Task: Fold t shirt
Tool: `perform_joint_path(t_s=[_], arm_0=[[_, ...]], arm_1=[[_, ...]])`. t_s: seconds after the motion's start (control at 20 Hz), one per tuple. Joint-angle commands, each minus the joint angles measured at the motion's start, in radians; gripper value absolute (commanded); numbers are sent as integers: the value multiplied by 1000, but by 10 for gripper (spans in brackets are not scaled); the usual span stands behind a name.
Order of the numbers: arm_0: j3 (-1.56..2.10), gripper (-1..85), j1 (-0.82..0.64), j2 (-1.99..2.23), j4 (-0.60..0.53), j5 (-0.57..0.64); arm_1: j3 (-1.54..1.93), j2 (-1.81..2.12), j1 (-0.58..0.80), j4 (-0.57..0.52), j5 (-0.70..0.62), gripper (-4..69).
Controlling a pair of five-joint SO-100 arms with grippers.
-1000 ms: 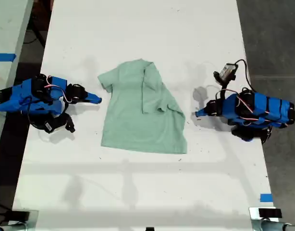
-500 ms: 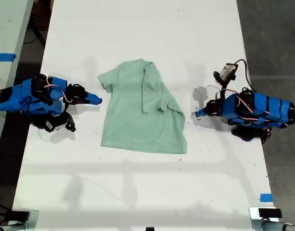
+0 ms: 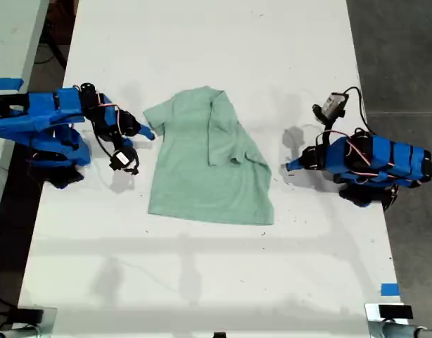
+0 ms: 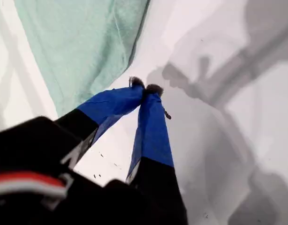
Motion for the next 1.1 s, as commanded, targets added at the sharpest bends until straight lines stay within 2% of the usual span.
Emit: perform_joint_path(t_s=[0.0, 0.15, 0.4, 0.55, 0.9, 1.0, 1.05], arm_0=[[-118, 275, -199, -89, -17, 173], [-259, 273, -362, -273, -28, 348], [-462, 242, -457, -621, -43, 433], [-495, 229, -393, -672, -43, 374], [-515, 256, -391, -779, -92, 342], [-532, 201, -391, -798, -101, 327], [-535, 122, -390, -801, -103, 313]], arm_1=[[69, 11, 9, 3, -18, 15], [69, 11, 11, 3, -17, 15], [69, 11, 11, 3, -14, 15], [69, 11, 11, 3, -17, 15], [69, 11, 9, 3, -17, 15], [69, 11, 9, 3, -17, 15], [69, 11, 8, 3, -17, 15]])
